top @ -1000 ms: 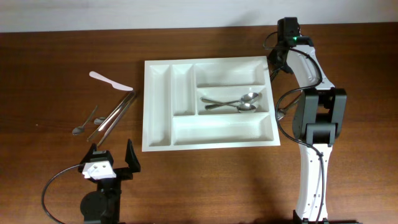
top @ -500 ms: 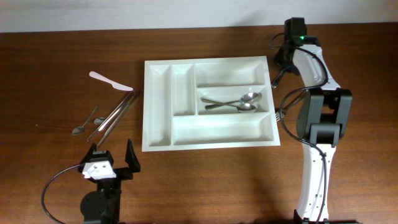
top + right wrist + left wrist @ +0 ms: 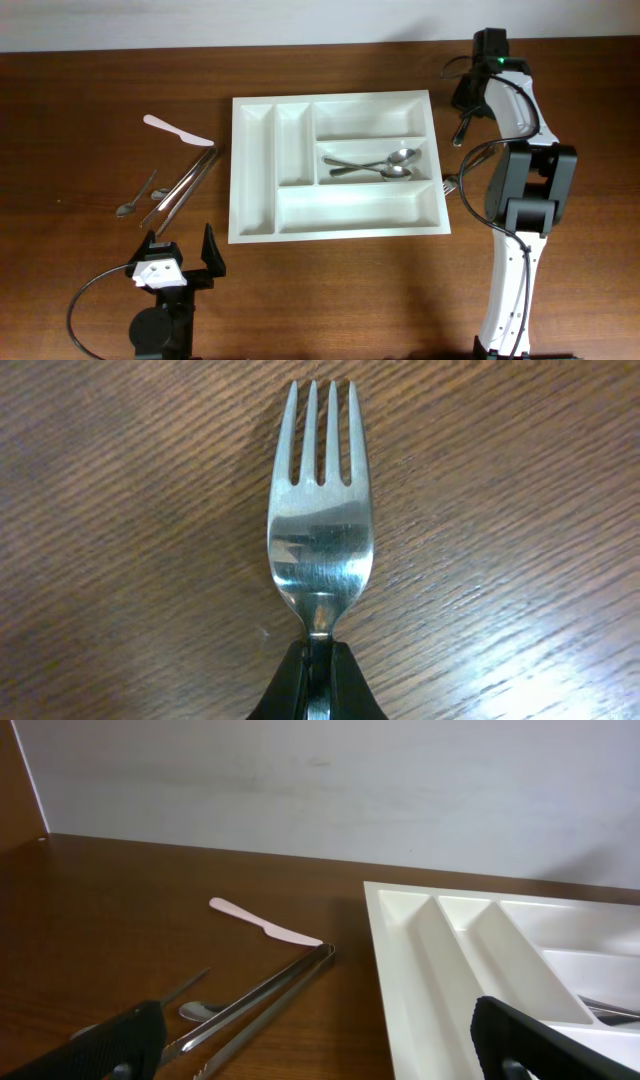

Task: Pack container
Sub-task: 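Carry the held fork with the right gripper over the tray, then lower the fork into the tray's top right compartment and release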

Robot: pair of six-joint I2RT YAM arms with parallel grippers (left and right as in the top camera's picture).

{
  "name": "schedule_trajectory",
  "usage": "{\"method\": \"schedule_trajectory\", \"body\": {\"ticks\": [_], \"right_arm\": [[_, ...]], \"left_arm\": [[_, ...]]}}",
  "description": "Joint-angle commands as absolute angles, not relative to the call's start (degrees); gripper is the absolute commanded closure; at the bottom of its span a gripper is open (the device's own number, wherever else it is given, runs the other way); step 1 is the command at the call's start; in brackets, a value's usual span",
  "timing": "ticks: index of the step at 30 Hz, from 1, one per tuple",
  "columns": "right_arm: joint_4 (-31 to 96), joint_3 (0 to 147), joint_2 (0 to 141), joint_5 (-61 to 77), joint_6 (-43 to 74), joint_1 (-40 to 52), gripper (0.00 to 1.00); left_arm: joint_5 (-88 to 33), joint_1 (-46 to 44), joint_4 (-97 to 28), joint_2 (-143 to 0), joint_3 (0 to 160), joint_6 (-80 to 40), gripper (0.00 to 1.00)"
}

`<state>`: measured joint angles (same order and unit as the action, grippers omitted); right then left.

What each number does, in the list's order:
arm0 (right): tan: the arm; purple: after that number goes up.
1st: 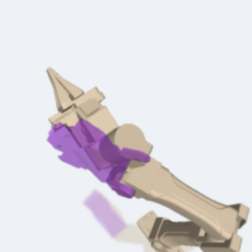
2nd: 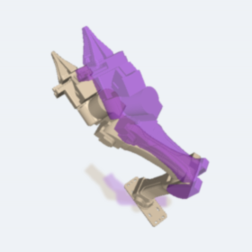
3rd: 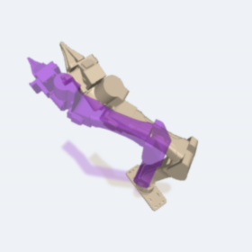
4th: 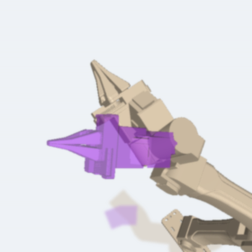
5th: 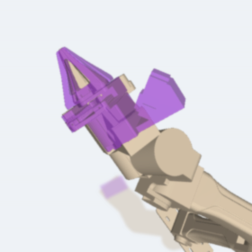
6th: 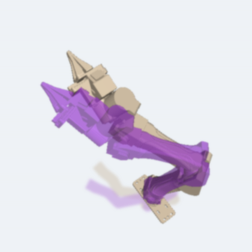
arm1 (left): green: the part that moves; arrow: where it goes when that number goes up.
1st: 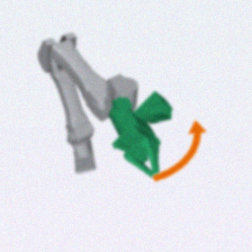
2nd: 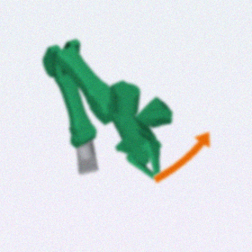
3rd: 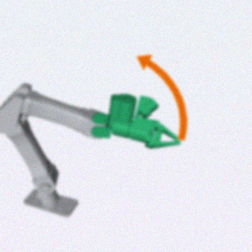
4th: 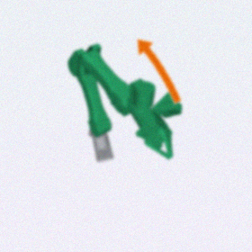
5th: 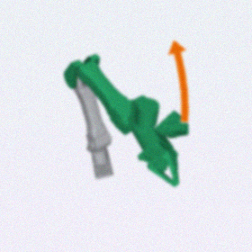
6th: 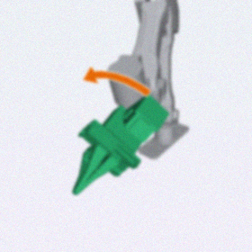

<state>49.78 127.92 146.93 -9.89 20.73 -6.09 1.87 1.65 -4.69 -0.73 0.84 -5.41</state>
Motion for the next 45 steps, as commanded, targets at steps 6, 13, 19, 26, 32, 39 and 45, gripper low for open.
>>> {"method": "schedule_trajectory", "body": {"ticks": [6, 13, 19, 26, 32, 39, 45], "right_arm": [[50.8, 135.9, 139.8, -4.2, 13.7, -6.5, 0.96], [51.7, 140.2, 138.8, 6.6, 8.6, -6.4, 0.96], [53.2, 141.7, 137.9, 22.7, 0.5, -6.4, 0.96], [56.9, 141.7, 137.9, 36.2, -9.5, -5.4, 0.96], [62.5, 141.7, 137.9, 44.0, -22.0, -2.3, 0.96], [66.1, 141.7, 138.0, 43.9, -36.2, 3.5, 0.96], [66.3, 141.6, 138.2, 38.0, -45.4, 6.8, 0.96]], "left_arm": [[1.2, 1.9, -4.7, -0.4, 0.5, -5.7, 0.01], [1.2, 1.9, -4.7, -0.4, 0.5, -5.7, 0.01], [1.2, 1.9, -4.7, -0.4, 0.5, -5.7, 0.01], [1.2, 1.9, -4.7, -0.4, 0.5, -5.7, 0.01], [1.2, 1.9, -4.7, -0.4, 0.5, -5.7, 0.01], [1.2, 1.9, -4.7, -0.4, 0.5, -5.7, 0.01], [1.2, 1.9, -4.7, -0.4, 0.5, -5.7, 0.01]]}}
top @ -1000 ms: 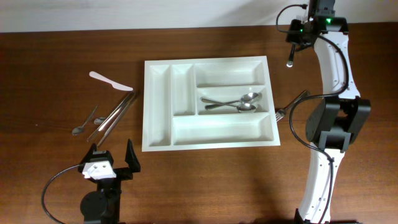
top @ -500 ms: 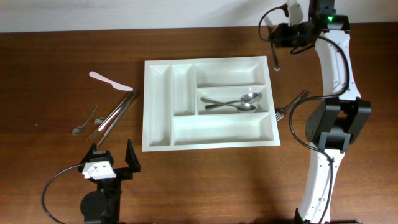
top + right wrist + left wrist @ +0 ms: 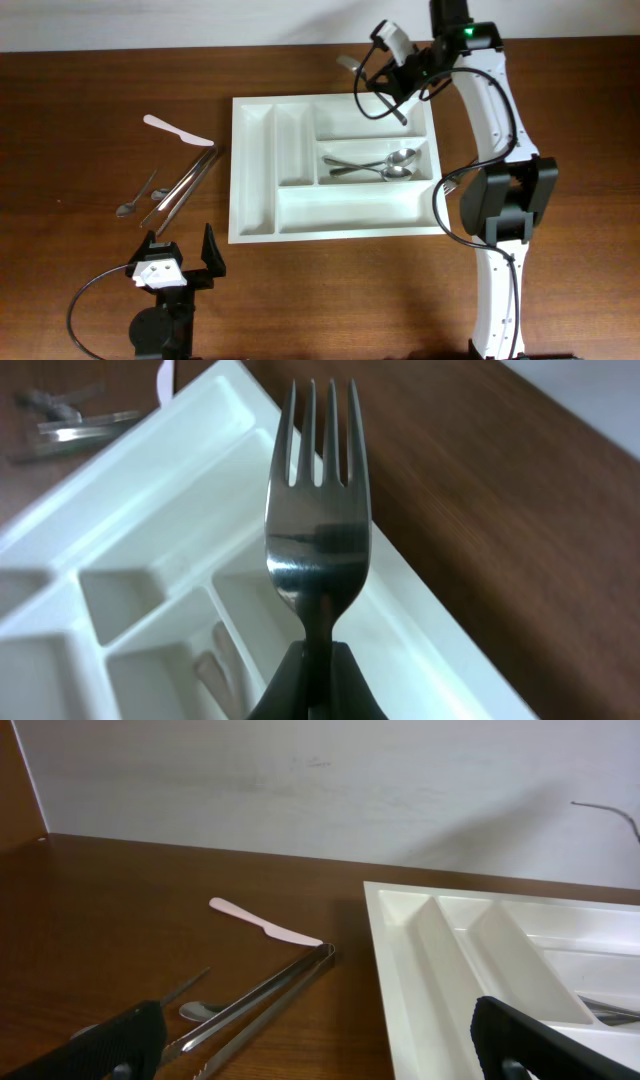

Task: Pack container
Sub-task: 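Lower the fork into the tray's top right compartment and release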

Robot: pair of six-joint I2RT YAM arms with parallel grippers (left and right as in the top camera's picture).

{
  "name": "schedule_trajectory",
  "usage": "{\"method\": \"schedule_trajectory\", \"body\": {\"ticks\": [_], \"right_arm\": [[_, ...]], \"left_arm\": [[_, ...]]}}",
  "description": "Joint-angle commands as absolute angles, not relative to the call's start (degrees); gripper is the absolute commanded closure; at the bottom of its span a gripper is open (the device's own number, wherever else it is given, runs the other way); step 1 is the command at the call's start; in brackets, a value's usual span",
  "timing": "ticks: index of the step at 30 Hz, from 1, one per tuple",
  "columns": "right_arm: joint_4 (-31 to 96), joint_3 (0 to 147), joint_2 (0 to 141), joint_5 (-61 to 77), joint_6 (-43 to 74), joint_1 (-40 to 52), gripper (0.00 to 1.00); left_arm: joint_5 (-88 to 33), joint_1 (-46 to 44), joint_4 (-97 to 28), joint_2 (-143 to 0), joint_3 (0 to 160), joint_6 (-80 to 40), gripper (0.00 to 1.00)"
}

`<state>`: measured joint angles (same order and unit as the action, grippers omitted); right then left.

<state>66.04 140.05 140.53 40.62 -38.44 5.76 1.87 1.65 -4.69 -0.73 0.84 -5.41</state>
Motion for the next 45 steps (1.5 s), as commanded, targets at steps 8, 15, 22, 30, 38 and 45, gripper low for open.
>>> {"method": "schedule_trajectory", "body": {"ticks": [8, 15, 22, 30, 38, 45], "right_arm": [[66.7, 139.4, 139.2, 30.3, -64.3, 8.4, 0.96], [66.7, 135.5, 141.7, 30.7, -68.4, 8.3, 0.96], [64.0, 129.4, 142.3, 32.8, -68.6, 8.3, 0.94], [58.0, 130.3, 141.9, 36.7, -57.2, 8.3, 0.08], [57.3, 142.1, 139.5, 37.2, -28.9, 5.7, 0.01], [70.5, 151.5, 139.4, 42.1, -0.2, -4.3, 0.01]], "left_arm": [[1.2, 1.9, -4.7, -0.4, 0.5, -5.7, 0.01], [1.2, 1.9, -4.7, -0.4, 0.5, -5.7, 0.01], [1.2, 1.9, -4.7, -0.4, 0.5, -5.7, 0.01], [1.2, 1.9, -4.7, -0.4, 0.5, -5.7, 0.01], [1.2, 1.9, -4.7, -0.4, 0.5, -5.7, 0.01], [1.2, 1.9, -4.7, -0.4, 0.5, -5.7, 0.01]]}}
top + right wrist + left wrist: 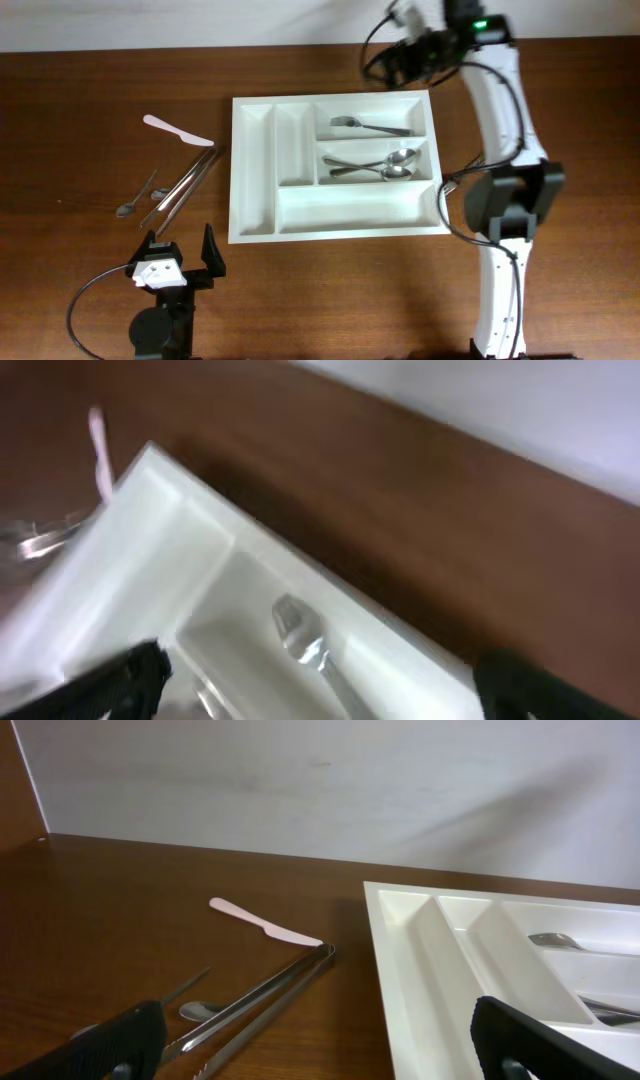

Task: Pack container
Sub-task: 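Lower the fork into the tray's top right compartment and release, then move the right gripper back to the remaining fork on the right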

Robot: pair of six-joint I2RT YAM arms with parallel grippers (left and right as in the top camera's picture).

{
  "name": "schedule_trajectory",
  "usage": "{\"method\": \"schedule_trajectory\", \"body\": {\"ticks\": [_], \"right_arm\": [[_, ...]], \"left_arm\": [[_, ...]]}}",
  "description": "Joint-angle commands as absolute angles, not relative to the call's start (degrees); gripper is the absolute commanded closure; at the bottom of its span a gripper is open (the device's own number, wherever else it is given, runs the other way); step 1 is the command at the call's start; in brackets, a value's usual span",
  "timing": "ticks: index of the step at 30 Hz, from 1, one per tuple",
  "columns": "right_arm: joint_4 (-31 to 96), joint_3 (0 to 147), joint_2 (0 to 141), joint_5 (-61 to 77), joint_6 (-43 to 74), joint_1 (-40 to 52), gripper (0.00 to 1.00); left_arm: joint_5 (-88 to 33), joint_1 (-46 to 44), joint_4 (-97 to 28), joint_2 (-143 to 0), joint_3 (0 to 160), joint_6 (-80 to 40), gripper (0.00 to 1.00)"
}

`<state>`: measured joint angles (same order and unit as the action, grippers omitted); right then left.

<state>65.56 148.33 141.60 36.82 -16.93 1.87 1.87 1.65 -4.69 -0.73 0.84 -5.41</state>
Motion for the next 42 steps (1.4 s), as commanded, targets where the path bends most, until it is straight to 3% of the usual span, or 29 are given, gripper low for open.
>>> {"method": "schedule_trajectory", "body": {"ticks": [1, 5, 7, 12, 15, 22, 42], "right_arm": [[72.4, 151.5, 139.4, 45.6, 1.9, -6.0, 0.01], [78.5, 150.9, 139.4, 55.0, 2.3, -12.1, 0.01], [79.8, 150.9, 139.4, 52.7, 2.3, -13.9, 0.02], [91.5, 150.9, 139.4, 16.0, 19.8, -15.3, 0.00], [96.7, 151.0, 139.3, 3.1, 25.0, -14.2, 0.01], [97.3, 151.0, 135.7, -6.4, 32.0, -13.8, 0.02], [96.1, 147.7, 133.3, -7.6, 31.9, -13.8, 0.01]], "left_arm": [[1.2, 1.9, -4.7, -0.4, 0.5, -5.7, 0.01], [1.2, 1.9, -4.7, -0.4, 0.5, -5.7, 0.01], [1.2, 1.9, -4.7, -0.4, 0.5, -5.7, 0.01], [1.2, 1.9, -4.7, -0.4, 0.5, -5.7, 0.01], [1.2, 1.9, -4.7, -0.4, 0.5, -5.7, 0.01], [1.2, 1.9, -4.7, -0.4, 0.5, -5.7, 0.01], [1.2, 1.9, -4.7, -0.4, 0.5, -5.7, 0.01]]}}
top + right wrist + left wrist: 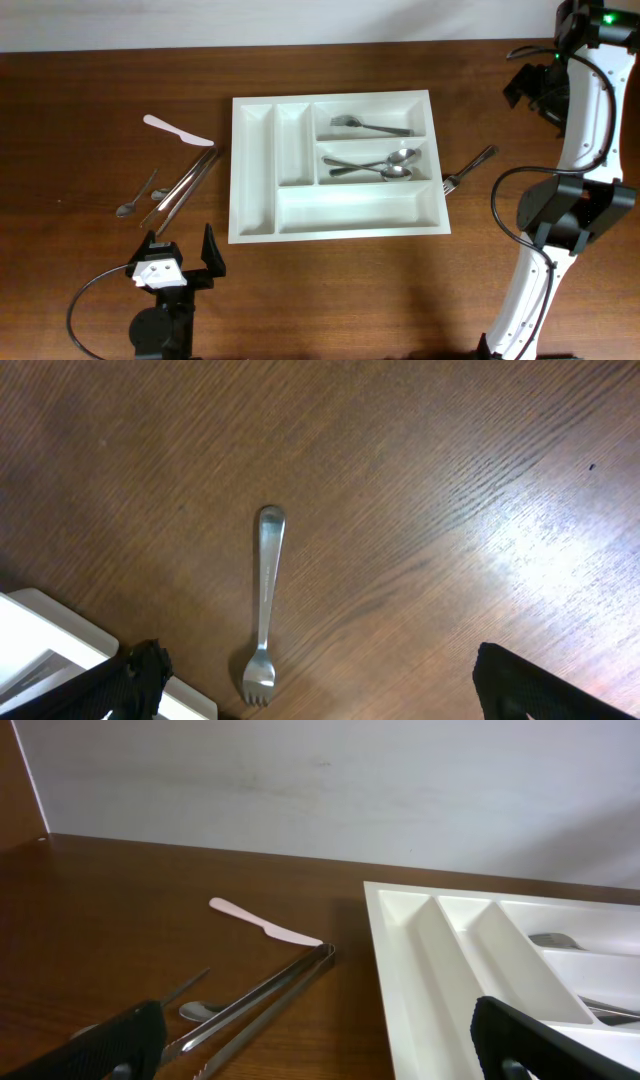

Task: Pack container
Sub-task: 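Move the right gripper back to the remaining fork on the right, then close the right gripper on the second fork and lift it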

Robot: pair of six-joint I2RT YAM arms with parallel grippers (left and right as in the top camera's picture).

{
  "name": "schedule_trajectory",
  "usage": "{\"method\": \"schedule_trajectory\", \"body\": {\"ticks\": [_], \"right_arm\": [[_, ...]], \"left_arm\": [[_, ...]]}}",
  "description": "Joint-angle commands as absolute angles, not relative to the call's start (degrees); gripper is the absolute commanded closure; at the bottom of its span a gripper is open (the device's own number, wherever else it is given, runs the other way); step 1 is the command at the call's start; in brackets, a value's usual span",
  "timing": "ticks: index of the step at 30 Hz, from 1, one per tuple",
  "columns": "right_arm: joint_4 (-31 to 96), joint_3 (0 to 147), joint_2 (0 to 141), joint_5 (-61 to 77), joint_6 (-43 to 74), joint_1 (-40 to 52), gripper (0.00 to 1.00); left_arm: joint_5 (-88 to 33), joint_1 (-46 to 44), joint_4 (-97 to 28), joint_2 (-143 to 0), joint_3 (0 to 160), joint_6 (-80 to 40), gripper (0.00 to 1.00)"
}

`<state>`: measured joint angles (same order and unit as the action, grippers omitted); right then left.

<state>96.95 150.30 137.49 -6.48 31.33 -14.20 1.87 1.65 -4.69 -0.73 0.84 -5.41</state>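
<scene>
The white cutlery tray [257, 170] lies mid-table. One fork [372, 126] lies in its top right compartment and two spoons [375, 165] in the compartment below. Another fork [265, 600] lies on the wood just right of the tray, tines toward it. My right gripper [320, 690] hangs high above that fork, open and empty. My left gripper [320, 1050] rests low at the table's front left, open and empty, facing the tray. A pale knife [178, 130], metal tongs [185, 185] and a small spoon [135, 198] lie left of the tray.
The tray's left two narrow compartments and its long bottom compartment hold nothing. A white wall [330, 790] runs behind the table's far edge. The tray's right corner [50, 630] shows at the lower left of the right wrist view.
My right gripper, still open, has moved from over the tray's far right edge to above the fork on the table right of the tray. The left arm has not moved.
My right gripper was shut on a fork low at the table, right of the tray. Then it held the fork above the tray's top right compartment. Then the fork lay in that compartment and the gripper was open. Now it hangs over the other fork.
</scene>
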Motion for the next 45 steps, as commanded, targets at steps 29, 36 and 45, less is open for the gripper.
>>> {"method": "schedule_trajectory", "body": {"ticks": [29, 36, 45], "right_arm": [[60.7, 95.8, 117.5, 2.5, 63.2, -6.7, 0.05], [60.2, 91.7, 117.7, 2.4, 64.2, -6.8, 0.06], [58.4, 87.9, 117.7, 2.5, 64.1, -6.7, 0.13]], "left_arm": [[1.2, 1.9, -4.7, -0.4, 0.5, -5.7, 0.01], [1.2, 1.9, -4.7, -0.4, 0.5, -5.7, 0.01], [1.2, 1.9, -4.7, -0.4, 0.5, -5.7, 0.01]]}}
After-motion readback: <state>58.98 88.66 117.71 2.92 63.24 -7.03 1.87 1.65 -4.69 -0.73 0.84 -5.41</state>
